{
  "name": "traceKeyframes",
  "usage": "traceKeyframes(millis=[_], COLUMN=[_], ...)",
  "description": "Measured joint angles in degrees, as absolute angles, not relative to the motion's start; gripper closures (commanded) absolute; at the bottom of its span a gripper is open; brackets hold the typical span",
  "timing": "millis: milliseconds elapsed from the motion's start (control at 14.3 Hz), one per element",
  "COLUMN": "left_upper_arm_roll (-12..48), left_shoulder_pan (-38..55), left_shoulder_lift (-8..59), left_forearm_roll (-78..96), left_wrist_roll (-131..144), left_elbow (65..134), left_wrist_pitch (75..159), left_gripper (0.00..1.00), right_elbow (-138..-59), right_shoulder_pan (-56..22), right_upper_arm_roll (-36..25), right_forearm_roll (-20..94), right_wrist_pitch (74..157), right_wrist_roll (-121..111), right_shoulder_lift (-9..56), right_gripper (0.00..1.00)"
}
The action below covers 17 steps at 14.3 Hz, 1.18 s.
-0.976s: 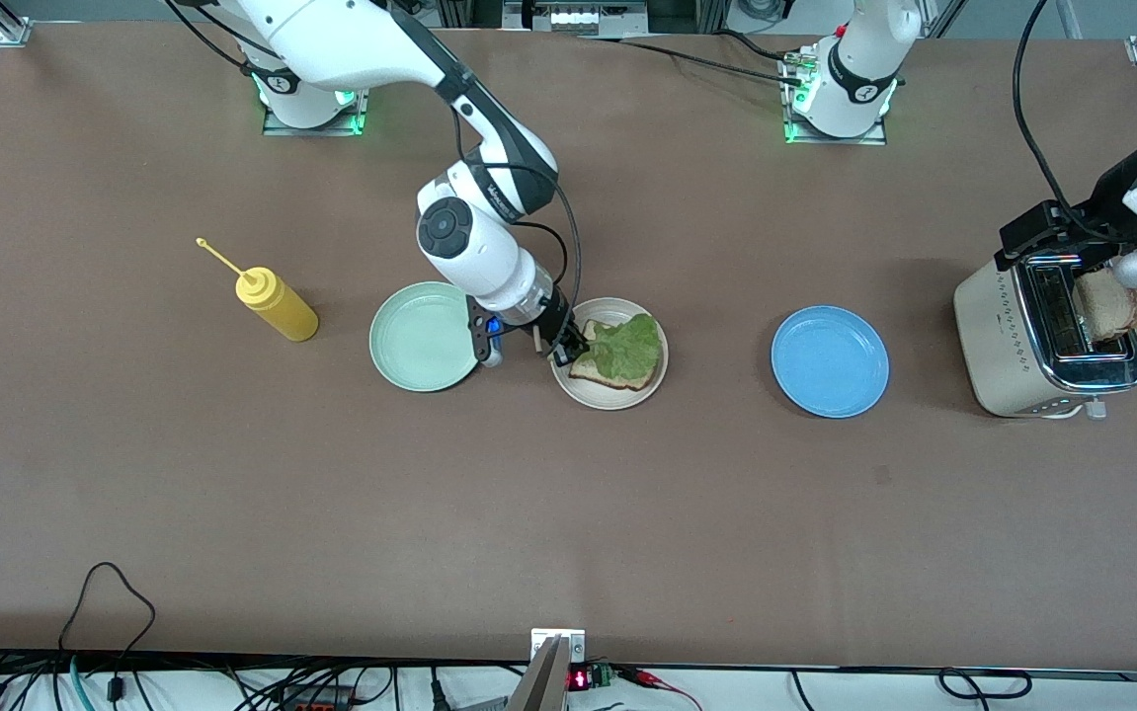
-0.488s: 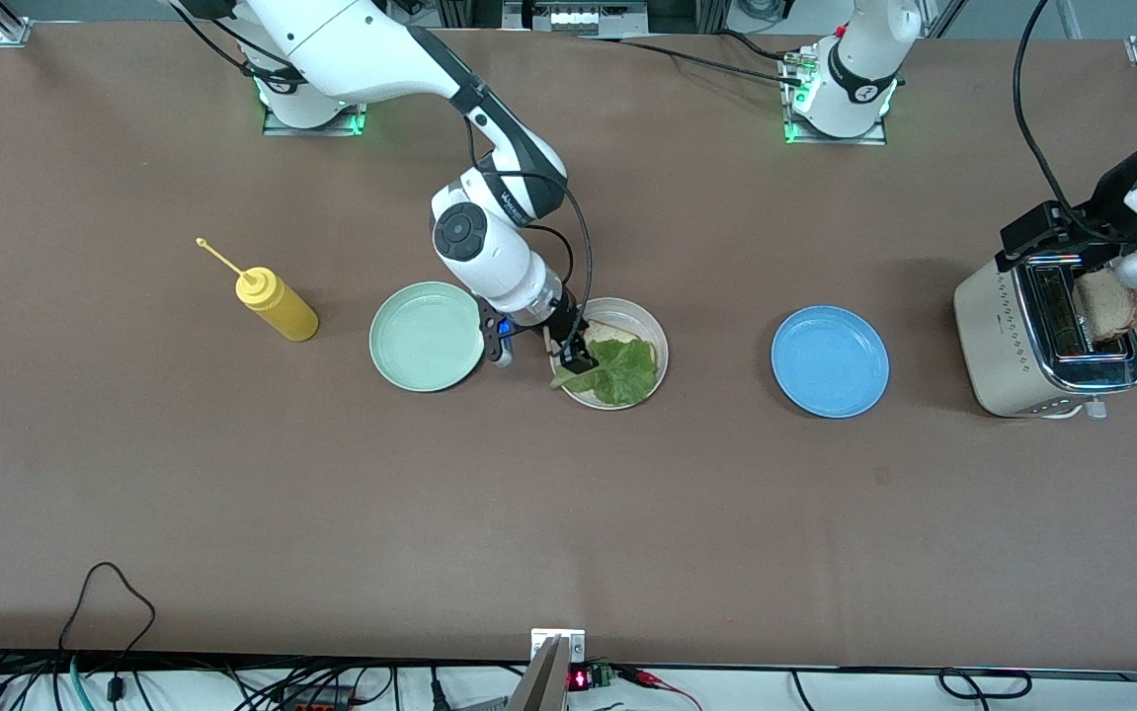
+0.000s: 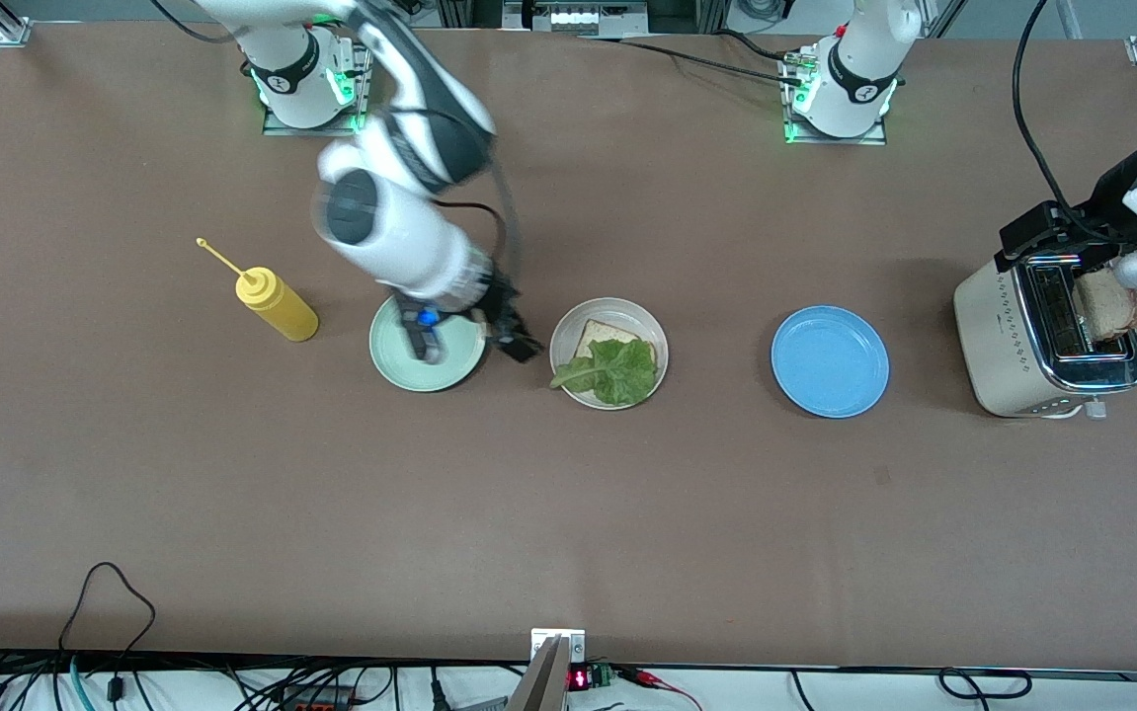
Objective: Make sandwich in beige plate with both arms
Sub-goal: 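Release the lettuce onto the bread and withdraw the right gripper, then reach the left gripper down to the second bread slice in the toaster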
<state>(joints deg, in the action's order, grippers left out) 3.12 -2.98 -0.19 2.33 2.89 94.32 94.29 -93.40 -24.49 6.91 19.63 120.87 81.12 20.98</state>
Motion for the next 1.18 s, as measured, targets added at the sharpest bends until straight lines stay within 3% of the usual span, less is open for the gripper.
traceKeyframes(millis=[209,557,906,1185], left_upper_arm_roll=[3.1,3.1,3.2,3.3], left_shoulder_pan=[-3.0,-3.0,-3.0,-2.7], left_shoulder_lift=[-0.2,-0.2,-0.2,-0.2], left_forearm_roll=[2.3,2.3,2.3,2.3], left_wrist_roll=[2.9,2.9,2.9,3.0], left_elbow=[94.3,94.3,94.3,94.4], left_wrist_pitch=[94.3,94.2,94.3,94.2], left_gripper=[0.0,0.0,0.0,0.0], right_elbow=[-94.7,-95.6,-95.6,-95.6], right_shoulder_pan=[-15.8,-2.4,3.4,5.8], right_upper_arm_roll=[6.7,6.6,6.5,6.2], right_forearm_roll=[19.7,18.9,4.9,1.4], right_wrist_pitch=[109.7,98.8,95.9,95.7], right_wrist_roll=[66.1,39.8,17.1,6.4], right_shoulder_lift=[13.1,6.4,3.0,1.1], right_gripper=[0.0,0.0,0.0,0.0])
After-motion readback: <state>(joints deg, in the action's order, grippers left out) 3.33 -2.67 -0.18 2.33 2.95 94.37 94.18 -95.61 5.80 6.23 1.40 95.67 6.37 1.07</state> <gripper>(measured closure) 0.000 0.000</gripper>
